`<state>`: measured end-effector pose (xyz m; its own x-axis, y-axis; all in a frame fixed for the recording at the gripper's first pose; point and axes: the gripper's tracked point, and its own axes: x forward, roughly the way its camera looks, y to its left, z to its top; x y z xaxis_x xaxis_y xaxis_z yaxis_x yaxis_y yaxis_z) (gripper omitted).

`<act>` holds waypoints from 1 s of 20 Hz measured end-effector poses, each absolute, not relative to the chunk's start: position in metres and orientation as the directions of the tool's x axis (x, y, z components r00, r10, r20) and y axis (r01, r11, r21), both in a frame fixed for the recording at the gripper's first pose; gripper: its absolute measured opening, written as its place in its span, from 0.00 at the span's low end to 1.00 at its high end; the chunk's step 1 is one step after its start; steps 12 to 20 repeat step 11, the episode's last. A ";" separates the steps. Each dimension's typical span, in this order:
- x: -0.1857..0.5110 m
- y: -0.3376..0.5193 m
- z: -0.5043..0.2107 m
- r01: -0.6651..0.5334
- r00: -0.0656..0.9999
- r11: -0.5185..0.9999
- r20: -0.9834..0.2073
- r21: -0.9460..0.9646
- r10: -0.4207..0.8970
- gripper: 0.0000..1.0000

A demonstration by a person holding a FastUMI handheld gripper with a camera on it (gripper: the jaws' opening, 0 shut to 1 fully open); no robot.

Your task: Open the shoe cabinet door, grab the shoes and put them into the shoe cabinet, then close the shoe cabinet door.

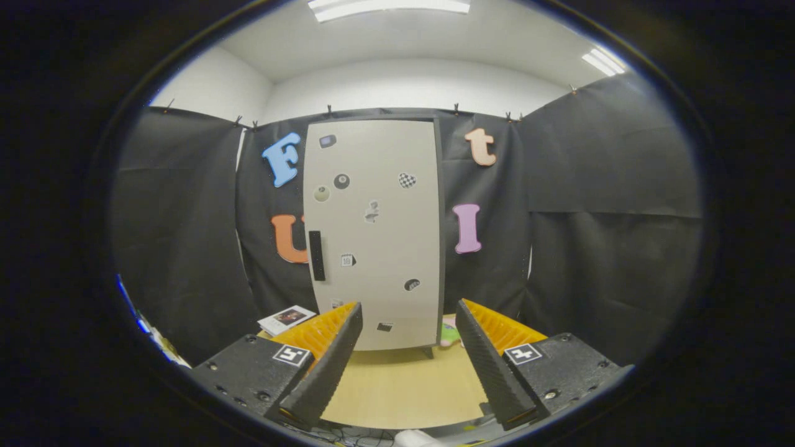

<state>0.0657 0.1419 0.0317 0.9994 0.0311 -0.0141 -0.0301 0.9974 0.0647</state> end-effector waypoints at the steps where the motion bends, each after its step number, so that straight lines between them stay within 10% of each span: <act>1: 0.067 0.143 0.032 -0.032 0.999 0.997 -0.015 0.066 0.033 0.99; 20: 0.082 0.147 0.028 -0.040 0.999 0.996 -0.029 0.075 0.043 0.99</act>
